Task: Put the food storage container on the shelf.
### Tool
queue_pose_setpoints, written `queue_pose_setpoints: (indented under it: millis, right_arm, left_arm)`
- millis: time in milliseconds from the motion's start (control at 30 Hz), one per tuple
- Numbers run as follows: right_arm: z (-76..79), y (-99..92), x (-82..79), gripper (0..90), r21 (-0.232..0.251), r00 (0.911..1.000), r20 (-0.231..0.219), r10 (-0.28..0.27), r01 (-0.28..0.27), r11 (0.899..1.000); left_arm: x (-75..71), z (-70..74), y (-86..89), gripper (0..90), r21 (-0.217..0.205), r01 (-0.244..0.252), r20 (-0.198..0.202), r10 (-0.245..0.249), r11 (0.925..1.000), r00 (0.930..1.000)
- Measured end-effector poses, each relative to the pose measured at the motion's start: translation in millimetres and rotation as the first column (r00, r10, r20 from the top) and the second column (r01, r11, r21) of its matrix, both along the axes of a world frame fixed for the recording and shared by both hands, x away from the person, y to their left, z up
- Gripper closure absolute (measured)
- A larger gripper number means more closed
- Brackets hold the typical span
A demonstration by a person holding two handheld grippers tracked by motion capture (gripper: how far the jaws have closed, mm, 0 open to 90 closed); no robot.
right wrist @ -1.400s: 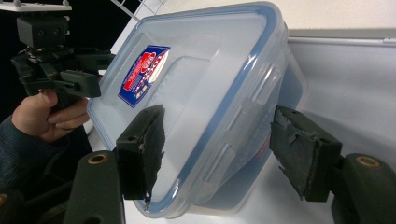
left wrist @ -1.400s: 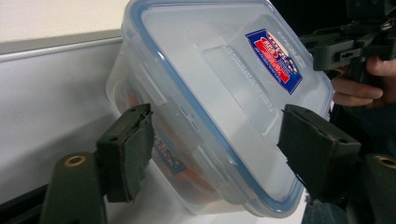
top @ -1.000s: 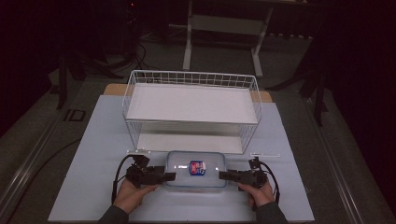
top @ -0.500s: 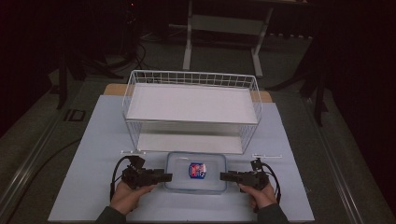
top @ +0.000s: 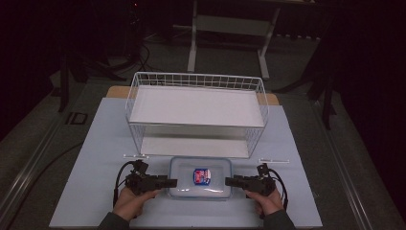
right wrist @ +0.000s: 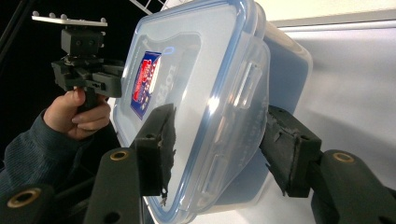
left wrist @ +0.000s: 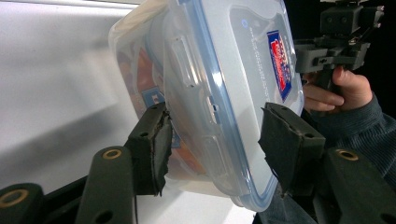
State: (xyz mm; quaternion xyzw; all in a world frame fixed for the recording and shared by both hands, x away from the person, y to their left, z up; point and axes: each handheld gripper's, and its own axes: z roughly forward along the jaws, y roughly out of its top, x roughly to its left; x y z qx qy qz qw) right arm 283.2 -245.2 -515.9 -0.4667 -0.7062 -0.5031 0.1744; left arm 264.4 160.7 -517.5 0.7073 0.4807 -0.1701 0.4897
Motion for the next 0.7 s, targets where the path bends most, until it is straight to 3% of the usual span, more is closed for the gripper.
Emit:
queue_pose_setpoints:
  millis: [267, 700]
  right_arm:
    - [1.8, -3.5, -2.4, 51.9, 0.032, 0.9999, -0.009, 0.009, -0.009, 0.999]
    - [14.5, -2.5, -8.6, 53.9, 0.032, 0.9989, 0.046, 0.004, -0.006, 0.999]
  left_arm:
    - [-4.9, 3.9, 5.5, 51.7, -0.018, 0.009, -0.006, -0.009, 0.9998, 0.9999]
    - [-10.5, 14.4, 7.2, 55.1, -0.016, -0.003, 0.049, 0.004, 0.9999, 0.9988]
